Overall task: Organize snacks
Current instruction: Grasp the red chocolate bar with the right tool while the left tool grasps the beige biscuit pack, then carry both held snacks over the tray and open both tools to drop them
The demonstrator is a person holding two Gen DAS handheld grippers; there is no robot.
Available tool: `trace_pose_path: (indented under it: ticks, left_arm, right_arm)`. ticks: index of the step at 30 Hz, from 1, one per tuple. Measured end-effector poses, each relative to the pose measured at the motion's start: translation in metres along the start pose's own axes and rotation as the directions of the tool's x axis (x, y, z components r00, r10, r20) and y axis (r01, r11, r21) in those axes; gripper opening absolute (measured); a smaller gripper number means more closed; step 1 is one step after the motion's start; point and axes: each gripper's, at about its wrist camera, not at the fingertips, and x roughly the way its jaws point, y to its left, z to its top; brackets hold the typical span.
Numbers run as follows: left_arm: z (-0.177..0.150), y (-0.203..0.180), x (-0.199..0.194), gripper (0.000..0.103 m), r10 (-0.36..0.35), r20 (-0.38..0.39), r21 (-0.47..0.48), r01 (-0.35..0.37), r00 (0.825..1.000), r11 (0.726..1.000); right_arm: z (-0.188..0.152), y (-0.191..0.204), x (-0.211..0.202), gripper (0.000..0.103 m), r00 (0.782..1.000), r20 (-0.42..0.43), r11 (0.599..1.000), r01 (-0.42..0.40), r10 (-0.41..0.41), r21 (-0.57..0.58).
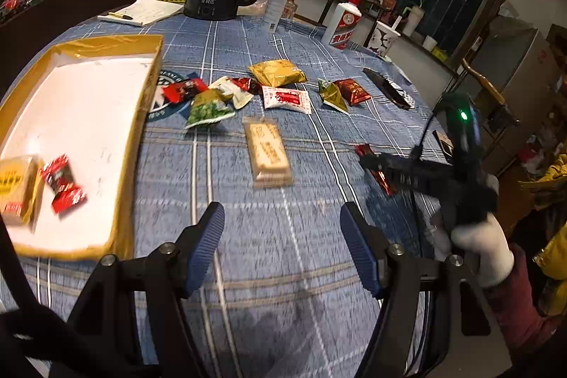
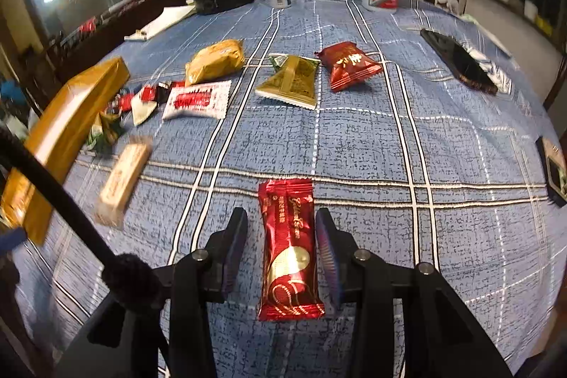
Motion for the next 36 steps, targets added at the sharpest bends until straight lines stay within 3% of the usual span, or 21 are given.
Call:
trace_pose_path:
  ticks: [2,9,14,15,16,17,26,31,36]
  left_arm:
    - [0.008,-0.005,0.010,0.069,0.013,-0.009,0.015,-0.013,1.000,1.000]
    - [0.041,-0.016,0.080,0.069,0.132,-0.078,0.103,-0.124,0.988,0.987]
    - [0.047,-0.017,0.109,0.068,0.186,-0.114,0.147,-0.169,0.976,0.975]
    - [0.046,-0.017,0.113,0.053,0.200,-0.123,0.158,-0.180,0.972,0.971]
    - [0.042,-0.019,0.116,0.048,0.230,-0.118,0.182,-0.207,0.966,0.961]
    - [0.041,-0.021,0.116,0.036,0.251,-0.100,0.207,-0.227,0.963,0.952]
    - [0.032,-0.013,0.094,0.036,0.173,-0.073,0.156,-0.160,0.982,0.975]
    - [0.027,-0.010,0.056,0.036,0.104,-0.010,0.105,-0.102,0.995,0.989]
    - [0.018,0.001,0.014,0.036,0.067,0.065,0.050,-0.070,0.996,0.996]
  right_arm:
    - [-0.003,-0.001,-0.008,0.025,1.000,0.008,1.000,0.006,-0.006,-0.015]
    - [-0.007,-0.012,-0.006,0.025,0.997,0.025,0.997,-0.069,0.068,0.034]
    - [-0.009,-0.015,-0.008,0.025,0.994,0.029,0.993,-0.104,0.103,0.058]
    - [-0.009,-0.016,-0.009,0.025,0.994,0.025,0.992,-0.106,0.105,0.063]
    - [-0.010,-0.017,-0.011,0.025,0.994,0.024,0.992,-0.107,0.106,0.064]
    - [-0.011,-0.017,-0.013,0.025,0.994,0.027,0.992,-0.107,0.106,0.064]
    - [-0.010,-0.012,-0.027,0.025,0.995,0.047,0.993,-0.096,0.093,0.065]
    - [-0.009,-0.001,-0.040,0.025,0.993,0.060,0.992,-0.109,0.105,0.064]
    - [-0.005,0.021,-0.053,0.025,0.986,0.092,0.989,-0.143,0.139,0.043]
